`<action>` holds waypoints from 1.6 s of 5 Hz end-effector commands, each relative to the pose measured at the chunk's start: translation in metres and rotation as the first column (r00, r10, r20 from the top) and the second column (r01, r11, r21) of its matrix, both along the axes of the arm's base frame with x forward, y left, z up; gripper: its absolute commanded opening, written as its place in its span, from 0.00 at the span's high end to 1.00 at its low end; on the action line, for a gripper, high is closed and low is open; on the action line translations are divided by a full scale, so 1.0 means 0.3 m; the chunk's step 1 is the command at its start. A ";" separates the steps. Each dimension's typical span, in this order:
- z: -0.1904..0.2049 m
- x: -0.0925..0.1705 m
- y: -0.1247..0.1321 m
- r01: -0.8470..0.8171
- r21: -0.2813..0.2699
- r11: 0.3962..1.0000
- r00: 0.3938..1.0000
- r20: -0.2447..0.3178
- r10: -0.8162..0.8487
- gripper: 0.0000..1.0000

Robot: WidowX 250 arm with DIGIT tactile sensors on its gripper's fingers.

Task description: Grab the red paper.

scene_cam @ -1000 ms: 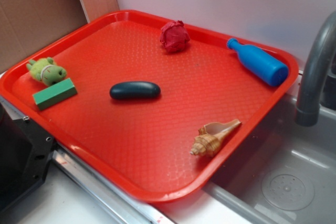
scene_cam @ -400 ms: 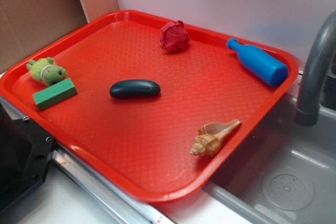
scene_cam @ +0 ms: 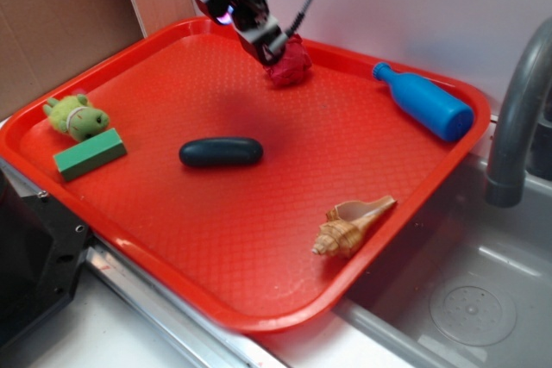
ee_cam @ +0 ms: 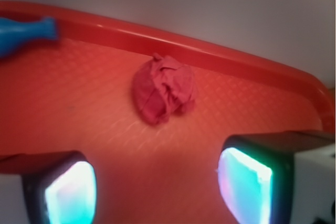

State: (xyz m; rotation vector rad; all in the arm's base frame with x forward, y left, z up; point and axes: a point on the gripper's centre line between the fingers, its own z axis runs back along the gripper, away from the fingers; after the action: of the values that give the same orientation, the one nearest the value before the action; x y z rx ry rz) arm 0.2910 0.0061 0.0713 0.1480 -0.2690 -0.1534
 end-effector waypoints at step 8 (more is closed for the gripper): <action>0.498 -0.271 -0.040 -0.236 -0.139 0.962 0.970 -0.099 0.224 1.00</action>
State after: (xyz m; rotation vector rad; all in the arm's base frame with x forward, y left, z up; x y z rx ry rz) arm 0.1990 -0.0047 0.2037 0.0246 -0.1442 0.0839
